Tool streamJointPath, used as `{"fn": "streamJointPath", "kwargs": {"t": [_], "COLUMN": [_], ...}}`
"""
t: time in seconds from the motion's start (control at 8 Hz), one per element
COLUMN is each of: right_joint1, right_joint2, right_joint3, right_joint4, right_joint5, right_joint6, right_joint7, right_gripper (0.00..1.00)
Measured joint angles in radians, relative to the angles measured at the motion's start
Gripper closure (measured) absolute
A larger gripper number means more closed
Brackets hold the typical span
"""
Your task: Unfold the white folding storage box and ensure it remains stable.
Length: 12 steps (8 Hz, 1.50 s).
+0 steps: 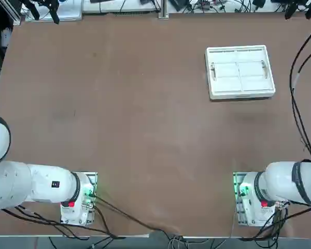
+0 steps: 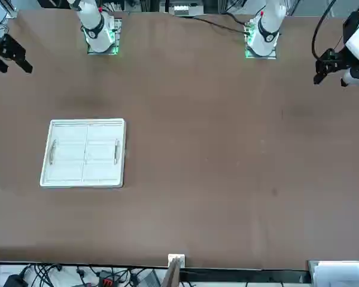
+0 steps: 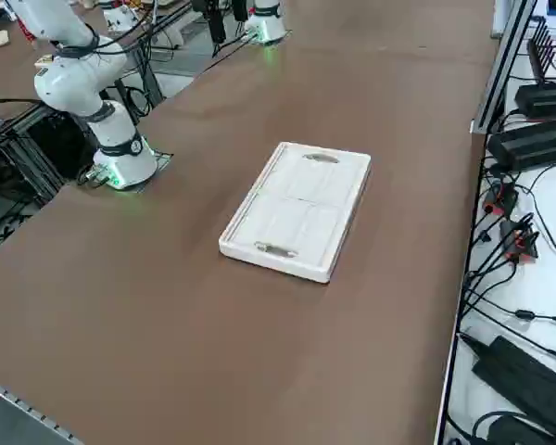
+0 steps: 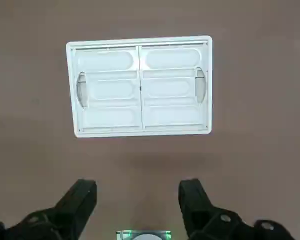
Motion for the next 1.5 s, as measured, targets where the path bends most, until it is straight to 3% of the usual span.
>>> {"fn": "streamJointPath", "kwargs": {"t": [0.38,0.75,1.12,1.5], "right_joint1": [0.015,0.146,0.351,0.486], "right_joint2": [0.0,0.048,0.203,0.379], "right_joint3": [0.001,0.008,0.013,0.014], "right_joint4": [0.009,0.008,0.006,0.006], "right_joint5": [0.0,-0.037,-0.135,-0.214], "right_joint6": [-0.003,-0.002,0.079,0.187], "right_joint7": [-0.002,0.038,0.323,0.636], "right_gripper": [0.0,0.0,0.0,0.0]}}
